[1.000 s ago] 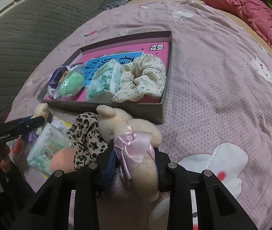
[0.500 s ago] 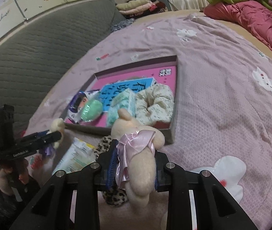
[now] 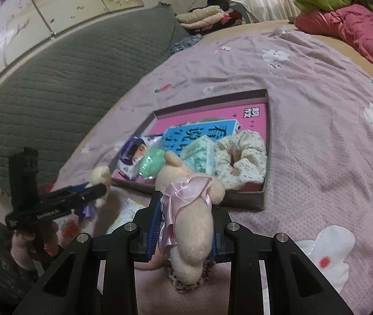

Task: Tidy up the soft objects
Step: 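Lift both teddy bears and carry them over the tray, then lower the cream bear into the tray with left tool while right tool lowers the pink-bow bear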

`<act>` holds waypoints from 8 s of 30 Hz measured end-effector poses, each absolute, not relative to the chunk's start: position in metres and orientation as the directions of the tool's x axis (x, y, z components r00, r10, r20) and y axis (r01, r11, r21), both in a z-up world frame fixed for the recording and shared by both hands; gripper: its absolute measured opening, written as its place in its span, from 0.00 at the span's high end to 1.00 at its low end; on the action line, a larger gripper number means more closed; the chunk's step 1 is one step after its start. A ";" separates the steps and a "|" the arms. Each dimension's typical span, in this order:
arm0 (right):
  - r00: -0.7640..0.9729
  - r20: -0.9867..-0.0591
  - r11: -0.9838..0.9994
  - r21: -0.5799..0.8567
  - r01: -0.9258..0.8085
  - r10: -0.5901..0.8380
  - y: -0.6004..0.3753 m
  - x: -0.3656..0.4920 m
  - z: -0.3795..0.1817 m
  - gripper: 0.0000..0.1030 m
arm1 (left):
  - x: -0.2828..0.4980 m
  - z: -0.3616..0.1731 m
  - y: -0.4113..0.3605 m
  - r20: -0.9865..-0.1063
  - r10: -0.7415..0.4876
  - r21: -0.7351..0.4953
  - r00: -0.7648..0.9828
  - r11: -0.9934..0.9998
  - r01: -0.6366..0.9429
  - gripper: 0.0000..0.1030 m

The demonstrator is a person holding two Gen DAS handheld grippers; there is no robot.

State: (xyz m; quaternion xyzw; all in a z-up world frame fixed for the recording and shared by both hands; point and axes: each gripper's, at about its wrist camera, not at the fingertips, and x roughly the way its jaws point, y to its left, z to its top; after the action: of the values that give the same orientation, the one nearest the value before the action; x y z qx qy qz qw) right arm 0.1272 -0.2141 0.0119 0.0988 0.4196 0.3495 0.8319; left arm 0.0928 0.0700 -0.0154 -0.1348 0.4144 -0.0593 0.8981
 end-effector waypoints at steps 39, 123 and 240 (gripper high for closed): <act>0.399 -0.570 0.688 0.496 -0.530 0.718 -0.168 0.154 0.015 0.70 | 0.126 -0.002 0.073 -0.675 -0.160 -0.249 0.720 0.968 -0.018 0.51; 0.290 -0.640 0.677 0.512 -0.529 0.711 -0.132 0.195 -0.014 0.69 | 0.176 -0.027 0.074 -0.735 -0.095 -0.152 0.672 0.988 -0.026 0.51; 0.483 -0.672 0.809 0.323 -0.492 0.562 -0.158 0.198 0.005 0.45 | 0.187 -0.037 0.049 -0.748 -0.062 -0.052 0.661 0.998 0.035 0.45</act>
State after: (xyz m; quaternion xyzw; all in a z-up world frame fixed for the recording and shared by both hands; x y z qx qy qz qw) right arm 0.1975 -0.1581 0.0050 0.0431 0.4058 0.3062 0.8601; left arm 0.1868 0.0490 -0.0372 -0.0165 0.4109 -0.0265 0.9111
